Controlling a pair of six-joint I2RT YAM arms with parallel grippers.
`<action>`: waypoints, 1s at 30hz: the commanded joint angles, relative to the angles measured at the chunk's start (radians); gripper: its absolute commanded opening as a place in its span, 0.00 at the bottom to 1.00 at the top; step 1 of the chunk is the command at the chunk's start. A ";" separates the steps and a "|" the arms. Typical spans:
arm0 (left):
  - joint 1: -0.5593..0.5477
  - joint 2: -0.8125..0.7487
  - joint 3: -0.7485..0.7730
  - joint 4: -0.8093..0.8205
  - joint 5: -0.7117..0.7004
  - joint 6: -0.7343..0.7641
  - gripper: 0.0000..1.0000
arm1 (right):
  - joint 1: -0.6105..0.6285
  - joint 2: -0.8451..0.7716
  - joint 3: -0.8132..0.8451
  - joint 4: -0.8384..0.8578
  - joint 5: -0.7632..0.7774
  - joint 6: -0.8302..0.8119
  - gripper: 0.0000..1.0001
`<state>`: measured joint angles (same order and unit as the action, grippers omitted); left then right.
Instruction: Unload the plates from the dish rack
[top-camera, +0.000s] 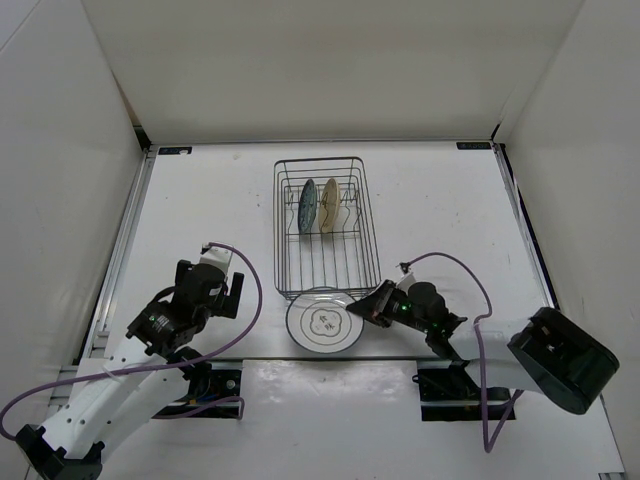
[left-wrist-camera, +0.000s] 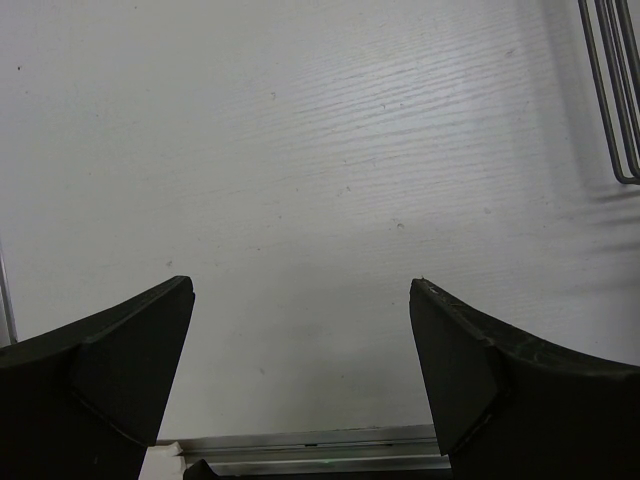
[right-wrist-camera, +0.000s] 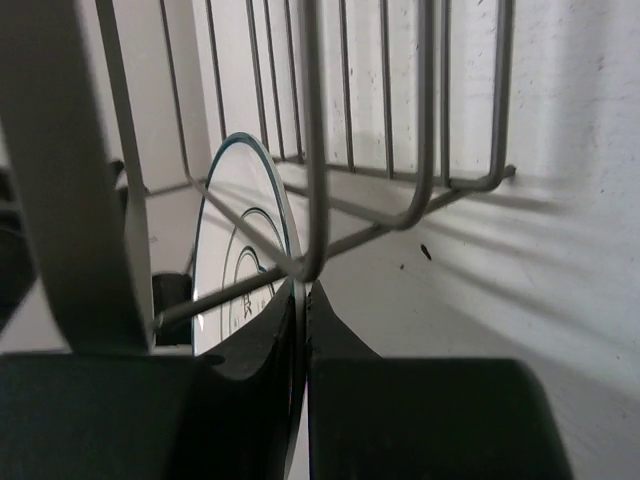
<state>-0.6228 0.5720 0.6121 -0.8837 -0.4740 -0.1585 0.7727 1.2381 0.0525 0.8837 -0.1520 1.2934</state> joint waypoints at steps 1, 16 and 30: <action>0.003 -0.008 0.003 0.003 0.009 -0.006 1.00 | 0.007 -0.067 0.027 -0.245 -0.049 -0.129 0.00; 0.005 -0.004 0.003 0.002 0.012 -0.004 1.00 | 0.010 -0.056 0.165 -0.569 -0.030 -0.312 0.00; 0.005 0.003 0.002 0.000 0.014 -0.004 1.00 | 0.005 0.292 0.113 -0.129 -0.067 -0.080 0.00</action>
<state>-0.6228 0.5735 0.6121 -0.8837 -0.4637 -0.1585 0.7792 1.4475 0.1974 0.7116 -0.2676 1.1633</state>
